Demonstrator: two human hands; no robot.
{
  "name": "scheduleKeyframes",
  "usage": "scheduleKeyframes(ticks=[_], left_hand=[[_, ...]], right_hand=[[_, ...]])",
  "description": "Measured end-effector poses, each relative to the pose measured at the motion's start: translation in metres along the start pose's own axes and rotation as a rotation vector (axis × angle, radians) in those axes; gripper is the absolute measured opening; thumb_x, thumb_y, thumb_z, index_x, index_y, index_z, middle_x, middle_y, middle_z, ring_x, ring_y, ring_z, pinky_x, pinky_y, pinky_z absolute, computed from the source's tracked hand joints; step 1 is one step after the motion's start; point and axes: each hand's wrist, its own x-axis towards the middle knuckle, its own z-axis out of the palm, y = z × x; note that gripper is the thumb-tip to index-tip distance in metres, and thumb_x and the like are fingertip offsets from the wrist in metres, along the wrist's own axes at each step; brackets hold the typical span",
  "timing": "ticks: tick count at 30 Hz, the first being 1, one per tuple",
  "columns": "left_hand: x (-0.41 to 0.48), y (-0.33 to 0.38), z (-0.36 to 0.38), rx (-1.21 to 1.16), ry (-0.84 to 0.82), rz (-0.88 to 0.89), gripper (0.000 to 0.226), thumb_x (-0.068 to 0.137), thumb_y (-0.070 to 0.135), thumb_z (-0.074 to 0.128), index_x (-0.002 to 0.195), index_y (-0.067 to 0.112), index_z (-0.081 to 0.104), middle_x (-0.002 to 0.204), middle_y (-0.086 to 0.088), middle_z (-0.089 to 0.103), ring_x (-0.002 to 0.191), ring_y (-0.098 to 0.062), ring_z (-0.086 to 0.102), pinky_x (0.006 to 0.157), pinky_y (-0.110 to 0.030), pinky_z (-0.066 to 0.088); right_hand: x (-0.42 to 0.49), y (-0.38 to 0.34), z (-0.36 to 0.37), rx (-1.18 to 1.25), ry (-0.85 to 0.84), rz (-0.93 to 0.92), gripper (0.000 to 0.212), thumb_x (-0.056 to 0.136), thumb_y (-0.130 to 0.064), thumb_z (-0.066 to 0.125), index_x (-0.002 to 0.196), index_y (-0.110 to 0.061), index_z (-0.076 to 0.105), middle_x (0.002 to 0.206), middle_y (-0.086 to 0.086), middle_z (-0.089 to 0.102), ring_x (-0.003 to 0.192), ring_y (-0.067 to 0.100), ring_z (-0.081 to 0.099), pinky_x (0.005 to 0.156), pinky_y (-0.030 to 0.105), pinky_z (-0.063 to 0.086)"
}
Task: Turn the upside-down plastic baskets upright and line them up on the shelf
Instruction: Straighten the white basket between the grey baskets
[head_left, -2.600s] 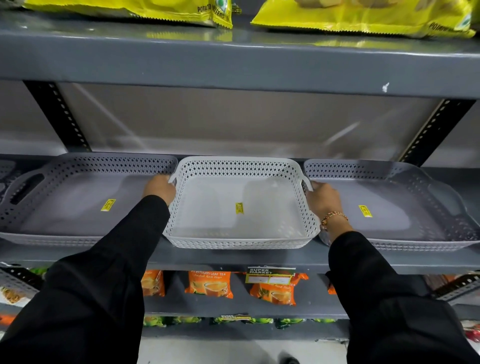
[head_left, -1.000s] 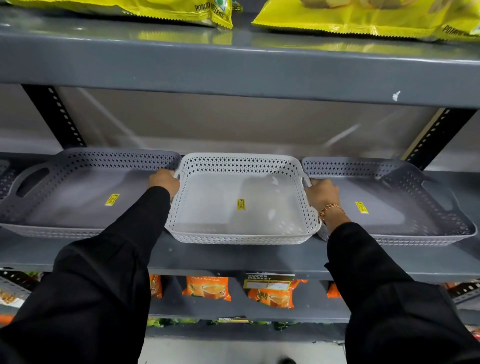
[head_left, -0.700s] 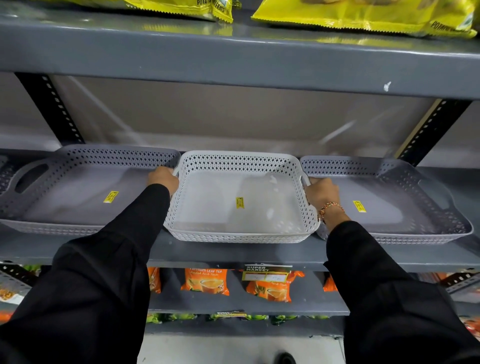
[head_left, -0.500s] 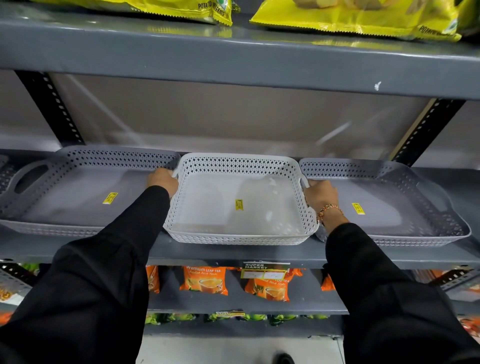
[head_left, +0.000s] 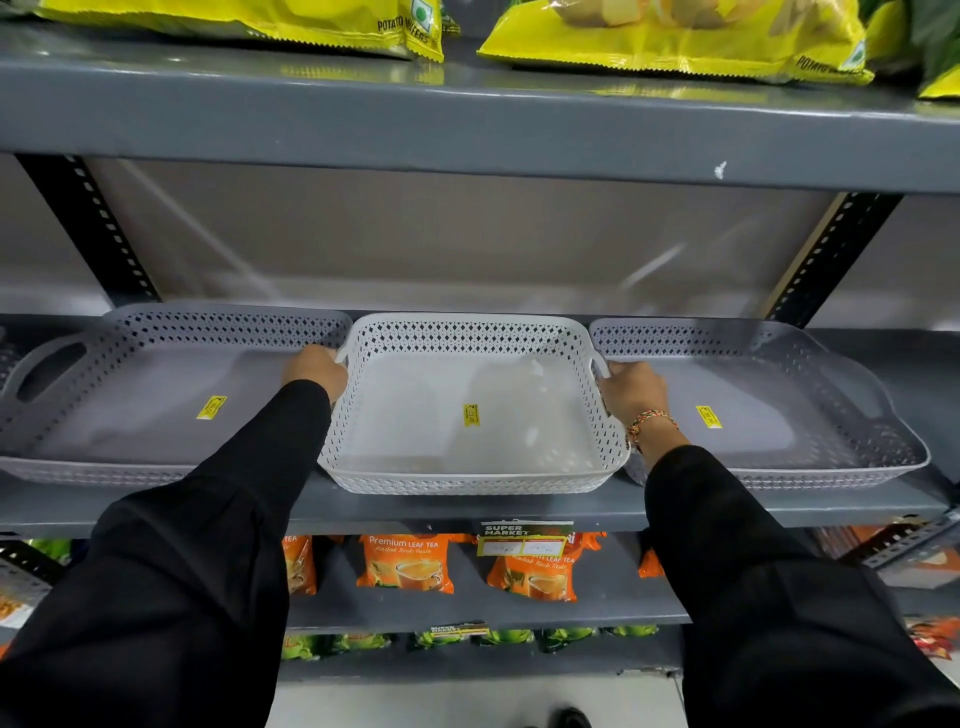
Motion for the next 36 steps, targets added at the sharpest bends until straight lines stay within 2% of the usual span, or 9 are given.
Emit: scheduleKeyframes(ticks=[6,9,11,15,17,20,25,29,36], left_hand=[[-0.0023,0.0015,-0.0005,0.007,-0.011,-0.006,0.034,0.096,0.015,0.046,0.117,-0.007,0.06,0.118,-0.026,0.064,0.111,-0.041,0.059,0.092,-0.039,0.048],[-0.0053,0.0025,-0.0019,0.013,-0.014,-0.003,0.024,0.096,0.014,0.045,0.083,0.001,0.061,0.098,-0.023,0.064,0.098,-0.037,0.06,0.09,-0.039,0.048],[-0.0057,0.0025,-0.0017,0.006,-0.011,-0.005,0.031,0.096,0.013,0.045,0.065,0.01,0.049,0.083,-0.015,0.057,0.087,-0.03,0.053,0.09,-0.038,0.048],[-0.0074,0.0014,-0.0032,-0.026,-0.013,-0.015,0.019,0.096,0.015,0.046,0.083,0.006,0.057,0.093,-0.017,0.056,0.106,-0.037,0.06,0.091,-0.036,0.048],[-0.0073,0.0018,-0.0023,-0.038,-0.018,-0.025,0.024,0.096,0.014,0.046,0.099,-0.001,0.064,0.107,-0.023,0.063,0.112,-0.039,0.059,0.092,-0.037,0.047],[-0.0075,0.0022,-0.0009,-0.022,-0.007,-0.03,0.033,0.096,0.011,0.045,0.122,-0.006,0.057,0.123,-0.026,0.062,0.114,-0.04,0.058,0.094,-0.038,0.047],[-0.0083,0.0033,0.0,0.023,0.007,-0.015,0.036,0.097,0.013,0.044,0.125,-0.005,0.055,0.127,-0.025,0.06,0.117,-0.039,0.056,0.097,-0.038,0.045],[-0.0091,0.0027,0.0009,0.04,0.02,-0.011,0.036,0.097,0.013,0.044,0.125,-0.006,0.056,0.127,-0.025,0.061,0.118,-0.039,0.056,0.098,-0.038,0.045],[-0.0095,0.0047,0.0031,0.068,0.036,-0.003,0.037,0.098,0.013,0.043,0.127,-0.009,0.053,0.129,-0.027,0.058,0.12,-0.04,0.054,0.098,-0.039,0.044]], right_hand=[[-0.0011,0.0021,-0.0014,0.013,0.005,0.001,0.035,0.092,-0.02,0.044,0.058,-0.019,0.052,0.077,0.013,0.058,0.085,0.028,0.058,0.072,0.024,0.039],[-0.0012,0.0016,-0.0014,0.004,-0.003,0.001,0.028,0.093,-0.02,0.043,0.075,-0.013,0.064,0.079,0.012,0.059,0.082,0.027,0.056,0.071,0.024,0.039],[-0.0006,0.0013,-0.0016,-0.01,-0.008,-0.002,0.027,0.094,-0.02,0.043,0.084,-0.012,0.067,0.076,0.01,0.058,0.08,0.026,0.056,0.07,0.024,0.039],[-0.001,0.0021,-0.0032,-0.027,-0.003,-0.006,0.031,0.093,-0.019,0.044,0.064,-0.015,0.057,0.067,0.006,0.054,0.079,0.028,0.056,0.07,0.025,0.039],[-0.0009,0.0031,-0.0044,-0.008,0.005,-0.011,0.028,0.091,-0.016,0.044,0.068,-0.012,0.06,0.075,0.01,0.059,0.082,0.029,0.057,0.073,0.027,0.042],[-0.001,0.0041,-0.0053,0.008,0.004,-0.017,0.025,0.092,-0.016,0.044,0.078,-0.011,0.065,0.079,0.012,0.06,0.084,0.029,0.057,0.074,0.027,0.041],[-0.0012,0.0049,-0.0047,0.014,0.006,-0.033,0.025,0.092,-0.014,0.045,0.086,-0.012,0.07,0.08,0.011,0.061,0.082,0.027,0.056,0.072,0.025,0.039],[-0.0029,0.0033,-0.005,-0.007,0.004,-0.046,0.023,0.093,-0.015,0.046,0.081,-0.014,0.065,0.078,0.01,0.061,0.082,0.027,0.057,0.071,0.023,0.037],[-0.0043,0.0043,-0.0047,0.014,0.011,-0.033,0.025,0.091,-0.016,0.047,0.093,-0.012,0.071,0.078,0.009,0.062,0.085,0.028,0.061,0.071,0.023,0.039]])
